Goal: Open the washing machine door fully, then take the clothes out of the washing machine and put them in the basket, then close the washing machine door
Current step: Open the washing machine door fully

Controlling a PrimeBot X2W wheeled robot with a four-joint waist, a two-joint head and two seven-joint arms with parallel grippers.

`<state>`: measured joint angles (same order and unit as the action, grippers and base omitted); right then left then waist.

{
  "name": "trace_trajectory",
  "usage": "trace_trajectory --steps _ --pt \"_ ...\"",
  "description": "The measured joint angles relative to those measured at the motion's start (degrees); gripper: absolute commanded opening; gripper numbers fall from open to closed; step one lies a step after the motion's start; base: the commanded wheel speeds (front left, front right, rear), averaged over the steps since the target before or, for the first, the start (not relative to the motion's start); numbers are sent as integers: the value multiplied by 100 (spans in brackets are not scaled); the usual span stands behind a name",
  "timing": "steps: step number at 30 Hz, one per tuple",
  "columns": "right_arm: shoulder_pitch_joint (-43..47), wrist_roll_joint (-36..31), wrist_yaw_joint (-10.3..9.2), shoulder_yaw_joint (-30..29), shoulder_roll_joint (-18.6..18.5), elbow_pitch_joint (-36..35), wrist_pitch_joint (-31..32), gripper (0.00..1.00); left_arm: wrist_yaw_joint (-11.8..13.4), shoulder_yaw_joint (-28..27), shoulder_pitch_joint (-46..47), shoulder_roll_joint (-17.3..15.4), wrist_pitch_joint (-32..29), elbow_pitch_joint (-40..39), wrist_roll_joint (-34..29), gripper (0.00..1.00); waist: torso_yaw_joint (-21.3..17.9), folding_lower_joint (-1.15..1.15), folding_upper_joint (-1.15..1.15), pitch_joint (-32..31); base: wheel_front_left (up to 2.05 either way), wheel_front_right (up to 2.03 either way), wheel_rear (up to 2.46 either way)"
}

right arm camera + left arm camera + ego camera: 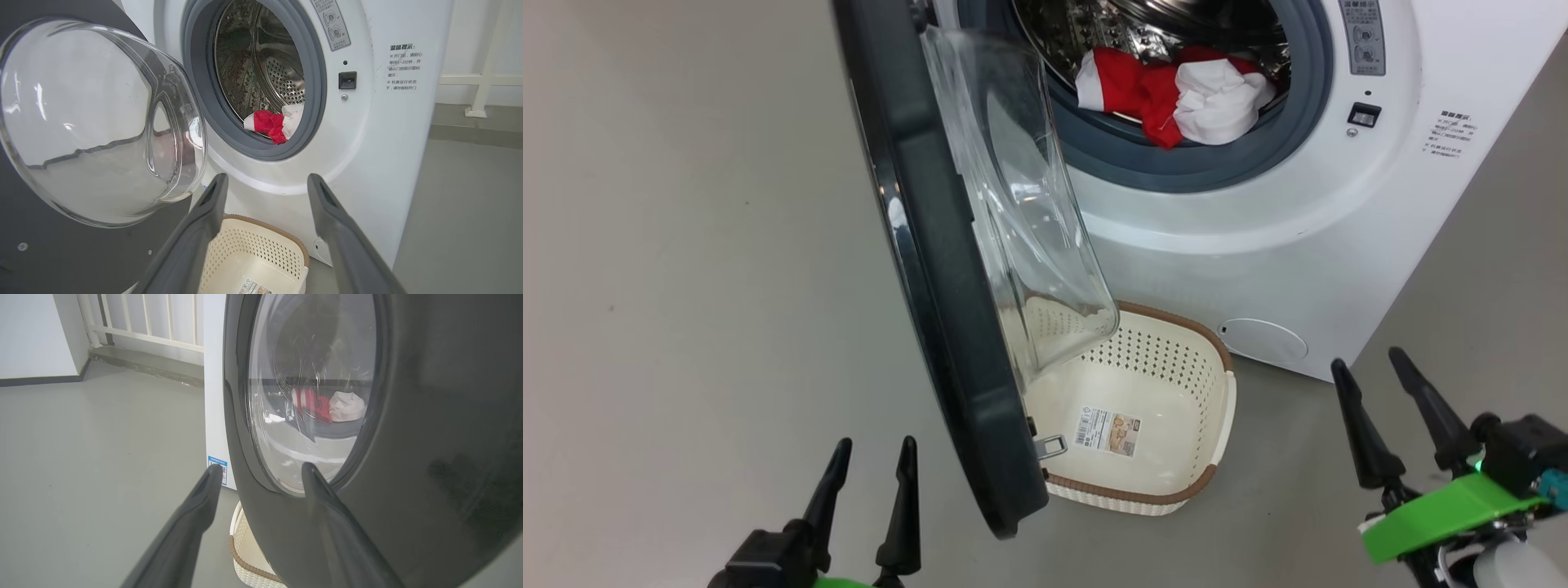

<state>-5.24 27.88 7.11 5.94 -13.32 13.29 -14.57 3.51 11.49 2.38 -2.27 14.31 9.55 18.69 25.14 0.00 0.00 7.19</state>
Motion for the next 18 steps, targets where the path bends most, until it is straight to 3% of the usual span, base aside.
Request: trace_trajectory --steps 7,16,17,18 --pt "394 -328 0 -215 305 155 -4 100 0 3 -1 0 0 -5 0 100 -3 0 0 -20 0 0 0" --pt "410 -407 0 -245 345 170 -5 100 0 -1 -1 0 0 -5 -60 100 -47 0 0 -72 0 0 0" --pt "410 -407 0 -245 345 170 -5 100 0 -1 -1 0 0 -5 -60 93 -47 0 0 -72 0 0 0" --pt "411 -424 0 -253 345 170 -4 100 0 0 -1 0 0 -7 -71 56 -48 0 0 -78 0 0 0"
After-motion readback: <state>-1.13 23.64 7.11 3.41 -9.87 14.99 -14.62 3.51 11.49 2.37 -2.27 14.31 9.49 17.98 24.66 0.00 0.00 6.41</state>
